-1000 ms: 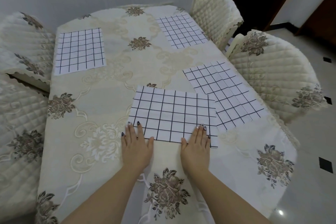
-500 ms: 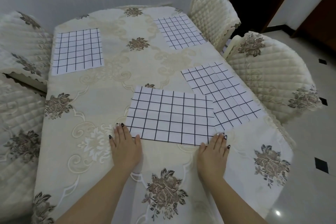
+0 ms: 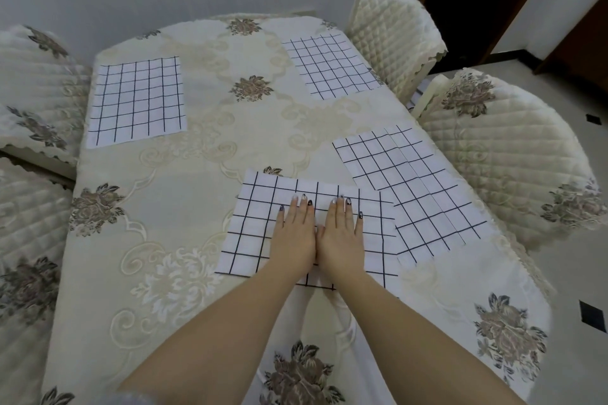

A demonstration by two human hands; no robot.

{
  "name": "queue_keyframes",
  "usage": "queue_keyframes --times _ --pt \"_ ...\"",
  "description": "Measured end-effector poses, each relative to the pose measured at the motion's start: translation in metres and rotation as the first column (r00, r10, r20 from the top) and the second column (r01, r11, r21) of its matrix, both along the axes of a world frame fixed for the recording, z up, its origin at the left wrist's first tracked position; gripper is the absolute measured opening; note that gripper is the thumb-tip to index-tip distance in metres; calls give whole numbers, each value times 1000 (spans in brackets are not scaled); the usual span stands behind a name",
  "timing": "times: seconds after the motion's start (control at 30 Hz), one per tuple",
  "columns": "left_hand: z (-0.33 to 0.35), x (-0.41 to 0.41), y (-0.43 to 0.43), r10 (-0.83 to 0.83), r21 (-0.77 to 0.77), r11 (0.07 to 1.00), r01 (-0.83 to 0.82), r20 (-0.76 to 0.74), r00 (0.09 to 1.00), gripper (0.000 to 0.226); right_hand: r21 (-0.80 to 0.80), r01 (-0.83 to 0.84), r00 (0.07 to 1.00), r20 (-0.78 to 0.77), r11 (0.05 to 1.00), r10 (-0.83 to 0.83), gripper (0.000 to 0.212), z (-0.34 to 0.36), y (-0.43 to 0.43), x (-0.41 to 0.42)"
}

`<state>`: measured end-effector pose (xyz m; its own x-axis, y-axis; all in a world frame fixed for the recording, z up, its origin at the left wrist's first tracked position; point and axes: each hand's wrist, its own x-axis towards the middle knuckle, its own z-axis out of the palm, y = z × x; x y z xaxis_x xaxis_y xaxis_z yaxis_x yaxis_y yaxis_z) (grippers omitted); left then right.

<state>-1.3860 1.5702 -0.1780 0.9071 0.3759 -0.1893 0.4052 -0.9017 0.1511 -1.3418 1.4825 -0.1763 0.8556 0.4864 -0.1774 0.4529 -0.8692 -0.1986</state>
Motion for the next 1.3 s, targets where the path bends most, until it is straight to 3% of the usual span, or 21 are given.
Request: queue_keyframes --times 0.13,0.23,0.3,0.73,1.03,1.1,1.17,1.23,1.3 --pt "-17 4 3 27 -25 999 -28 -33 999 57 -18 -24 999 -29 1000 23 64 -16 4 6" --pt "-24 1 4 2 -9 1000 -2 6 1000 67 -9 -40 999 -7 999 40 80 -25 2 6" --pt "-26 -3 7 -1 -7 1000 1 32 999 76 -5 -40 999 5 999 40 80 -27 0 6" --pt "-37 -49 43 211 24 976 -216 136 968 70 -28 63 998 33 998 -62 71 -30 -44 11" --pt "-35 -75 56 241 8 970 -241 40 970 85 -91 47 998 -27 995 -50 86 -21 -65 11" --pt "-29 -76 63 206 -51 977 -207 -14 978 87 -118 4 996 -88 993 -14 82 -17 -67 16" --pt "-18 -77 69 214 -174 961 -214 -22 977 72 -127 -28 984 -175 991 5 73 -10 -68 25" --pt "-3 -81 67 278 -300 922 -246 69 958 62 -64 -15 971 -240 998 0 69 3 -69 33" --pt "12 -87 55 413 -446 848 -287 215 885 58 75 5 956 -293 997 17 64 19 -69 37"
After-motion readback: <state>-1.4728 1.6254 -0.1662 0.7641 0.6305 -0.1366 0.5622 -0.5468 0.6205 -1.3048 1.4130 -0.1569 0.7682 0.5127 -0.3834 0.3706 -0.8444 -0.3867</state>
